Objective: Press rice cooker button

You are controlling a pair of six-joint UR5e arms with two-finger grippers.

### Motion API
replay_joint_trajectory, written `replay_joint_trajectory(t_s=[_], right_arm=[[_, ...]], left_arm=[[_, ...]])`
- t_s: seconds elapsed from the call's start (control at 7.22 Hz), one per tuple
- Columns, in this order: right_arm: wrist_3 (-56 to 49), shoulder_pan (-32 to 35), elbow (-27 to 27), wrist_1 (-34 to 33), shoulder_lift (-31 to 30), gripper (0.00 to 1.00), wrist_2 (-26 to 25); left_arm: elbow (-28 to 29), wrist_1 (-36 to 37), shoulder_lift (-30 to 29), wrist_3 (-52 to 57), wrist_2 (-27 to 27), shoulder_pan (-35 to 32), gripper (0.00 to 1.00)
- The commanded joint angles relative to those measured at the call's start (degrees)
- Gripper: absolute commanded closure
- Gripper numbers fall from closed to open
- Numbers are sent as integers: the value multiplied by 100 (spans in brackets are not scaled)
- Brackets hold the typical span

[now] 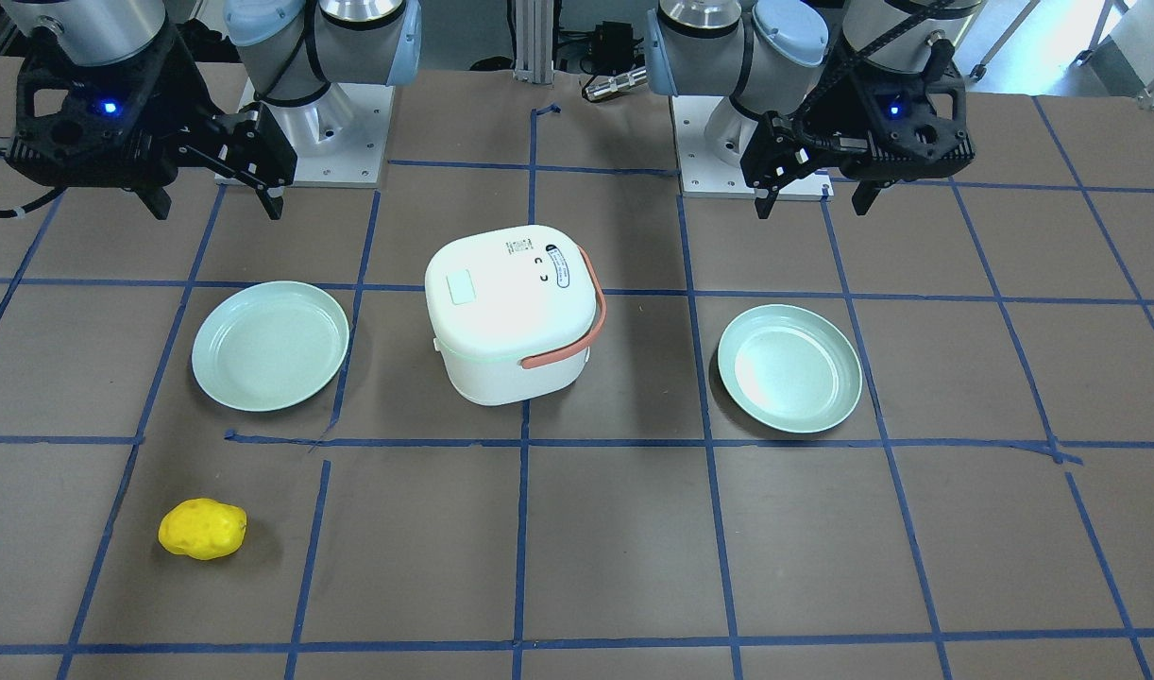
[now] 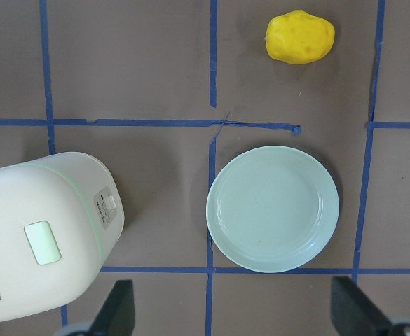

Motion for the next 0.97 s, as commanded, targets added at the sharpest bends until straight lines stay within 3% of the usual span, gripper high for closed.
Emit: replay_joint_trajectory(t_s=[0.0, 0.55, 0.69, 0.83], right_arm=[[1, 0, 0, 9, -16, 0, -3], [19, 9, 9, 0, -16, 0, 14], [53, 9, 9, 0, -16, 7, 15], [54, 18, 9, 0, -24, 26, 15]], left_arm=[[0, 0, 0, 0, 0, 0, 0], [0, 0, 0, 0, 0, 0, 0], [0, 0, 0, 0, 0, 0, 0], [0, 0, 0, 0, 0, 0, 0]])
